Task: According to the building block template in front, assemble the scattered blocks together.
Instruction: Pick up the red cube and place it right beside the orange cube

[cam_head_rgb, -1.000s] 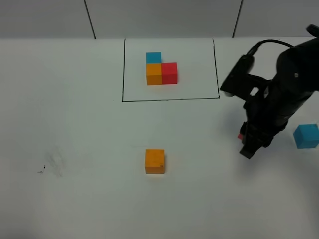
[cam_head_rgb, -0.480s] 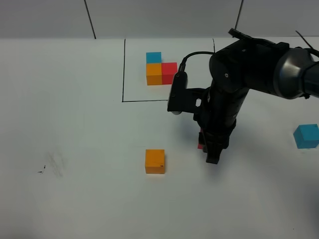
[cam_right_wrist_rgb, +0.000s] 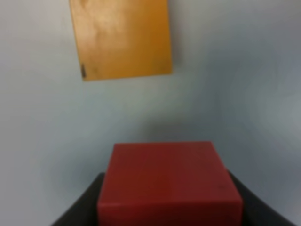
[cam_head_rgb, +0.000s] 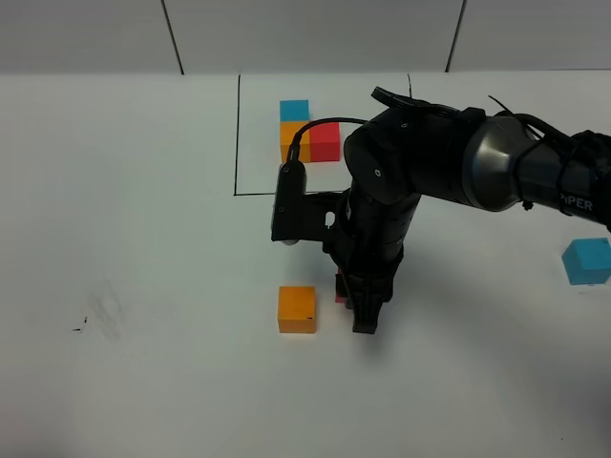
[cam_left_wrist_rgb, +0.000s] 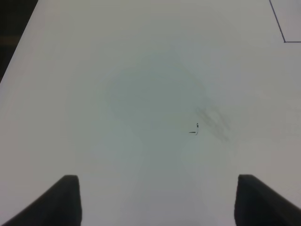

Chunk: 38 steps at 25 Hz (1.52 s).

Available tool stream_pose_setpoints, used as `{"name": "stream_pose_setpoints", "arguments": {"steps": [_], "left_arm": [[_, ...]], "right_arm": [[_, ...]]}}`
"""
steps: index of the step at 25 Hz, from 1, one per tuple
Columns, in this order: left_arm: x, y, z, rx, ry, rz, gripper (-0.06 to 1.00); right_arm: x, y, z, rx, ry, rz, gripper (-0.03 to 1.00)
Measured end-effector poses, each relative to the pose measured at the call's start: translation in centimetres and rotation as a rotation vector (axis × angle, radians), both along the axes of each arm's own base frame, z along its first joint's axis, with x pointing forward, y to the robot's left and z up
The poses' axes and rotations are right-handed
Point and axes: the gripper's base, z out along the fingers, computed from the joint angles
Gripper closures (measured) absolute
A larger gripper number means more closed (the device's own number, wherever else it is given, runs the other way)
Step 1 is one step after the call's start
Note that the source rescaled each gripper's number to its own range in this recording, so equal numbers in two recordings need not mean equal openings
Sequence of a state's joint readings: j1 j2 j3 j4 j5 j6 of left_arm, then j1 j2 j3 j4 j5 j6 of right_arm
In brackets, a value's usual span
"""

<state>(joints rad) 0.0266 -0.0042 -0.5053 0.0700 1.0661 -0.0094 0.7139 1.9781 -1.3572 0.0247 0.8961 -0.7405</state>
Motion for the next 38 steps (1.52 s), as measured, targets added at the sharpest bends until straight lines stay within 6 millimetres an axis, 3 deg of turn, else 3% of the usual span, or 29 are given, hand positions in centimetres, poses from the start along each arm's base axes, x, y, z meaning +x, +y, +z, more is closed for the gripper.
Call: {"name": "stream_pose_setpoints", "arguments": {"steps": [10, 19, 38], "left_arm": [[0.0, 0.0, 0.0, 0.000, 0.000, 0.000, 0.27], [0.0, 0.0, 0.0, 0.000, 0.000, 0.000, 0.26], [0.0, 0.0, 0.0, 0.000, 0.000, 0.000, 0.27]], "right_arm": [[-0.9, 1.3, -0.8, -0.001, 0.016, 0.030, 0.54], [-0.7, 1.5, -0.9, 0.025, -0.007, 0.028, 0.54], [0.0, 2.4, -3.5, 0.006, 0.046, 0.012, 0.54]]}}
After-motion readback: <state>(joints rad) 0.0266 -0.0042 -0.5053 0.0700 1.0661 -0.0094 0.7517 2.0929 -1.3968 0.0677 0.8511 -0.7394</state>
